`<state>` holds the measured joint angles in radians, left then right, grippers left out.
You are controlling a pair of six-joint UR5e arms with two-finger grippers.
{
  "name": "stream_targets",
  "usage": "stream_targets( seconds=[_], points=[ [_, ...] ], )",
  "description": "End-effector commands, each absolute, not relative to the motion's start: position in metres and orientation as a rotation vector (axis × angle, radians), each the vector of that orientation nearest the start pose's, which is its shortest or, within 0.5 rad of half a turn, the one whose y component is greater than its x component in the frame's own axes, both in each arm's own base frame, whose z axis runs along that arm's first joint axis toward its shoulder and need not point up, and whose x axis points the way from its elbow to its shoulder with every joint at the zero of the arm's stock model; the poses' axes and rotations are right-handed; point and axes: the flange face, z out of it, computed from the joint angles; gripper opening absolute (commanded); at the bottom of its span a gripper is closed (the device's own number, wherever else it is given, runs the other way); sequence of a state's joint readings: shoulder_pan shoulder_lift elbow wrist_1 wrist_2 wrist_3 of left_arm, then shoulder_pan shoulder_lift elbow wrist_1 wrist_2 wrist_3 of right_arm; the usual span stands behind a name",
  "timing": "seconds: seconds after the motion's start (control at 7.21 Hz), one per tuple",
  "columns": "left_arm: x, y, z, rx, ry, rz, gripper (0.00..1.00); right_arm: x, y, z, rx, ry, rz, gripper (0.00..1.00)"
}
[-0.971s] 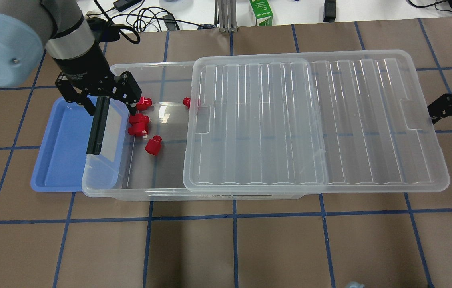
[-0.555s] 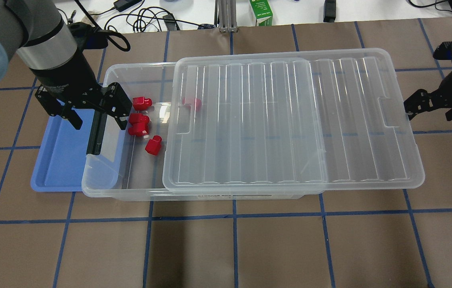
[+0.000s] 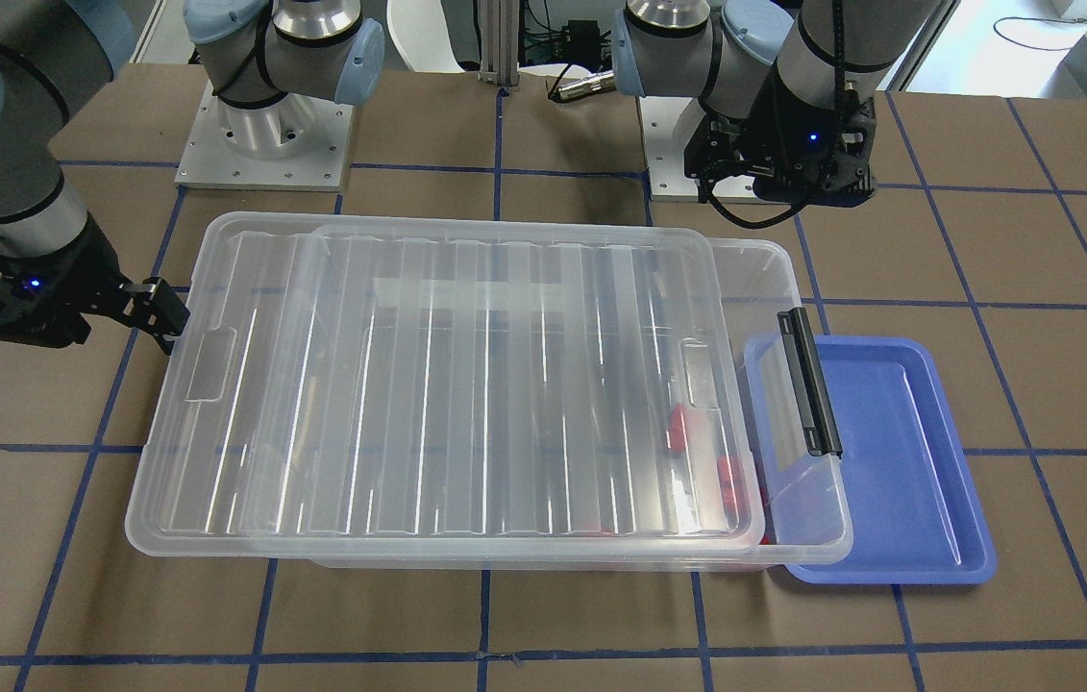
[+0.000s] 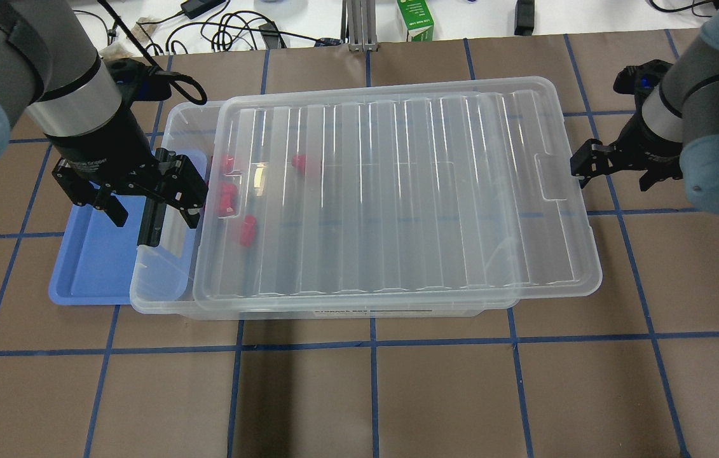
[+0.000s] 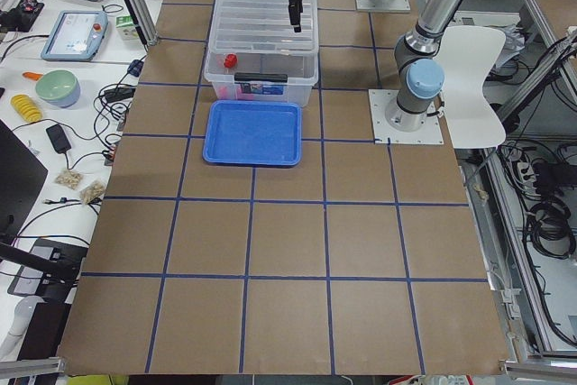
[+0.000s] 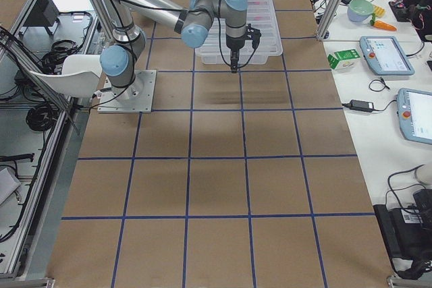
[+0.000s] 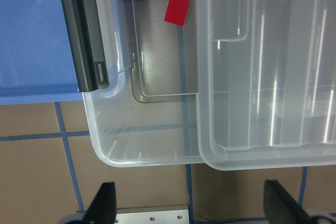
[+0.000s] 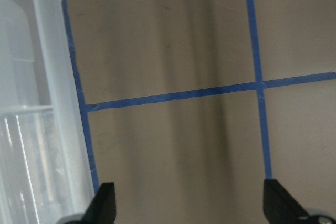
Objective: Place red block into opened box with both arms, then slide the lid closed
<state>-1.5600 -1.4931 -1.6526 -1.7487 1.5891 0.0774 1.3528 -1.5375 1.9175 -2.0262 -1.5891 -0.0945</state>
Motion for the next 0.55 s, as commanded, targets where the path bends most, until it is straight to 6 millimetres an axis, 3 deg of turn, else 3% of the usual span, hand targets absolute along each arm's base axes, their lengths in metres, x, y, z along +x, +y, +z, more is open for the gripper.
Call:
stream_targets(
  seconds=[0.0, 0.42],
  points=[
    [-0.1268, -0.4353, 0.4658, 0.108, 3.116, 0.294, 1.00, 0.0672, -0.5027, 0.3536, 0.174, 3.160, -0.172, 1.00],
    [-0.1268, -0.4337, 0.4677, 0.110, 3.116, 0.289, 1.00, 0.0752, -0.5019, 0.3539, 0.152, 3.157, -0.177, 1.00]
  ],
)
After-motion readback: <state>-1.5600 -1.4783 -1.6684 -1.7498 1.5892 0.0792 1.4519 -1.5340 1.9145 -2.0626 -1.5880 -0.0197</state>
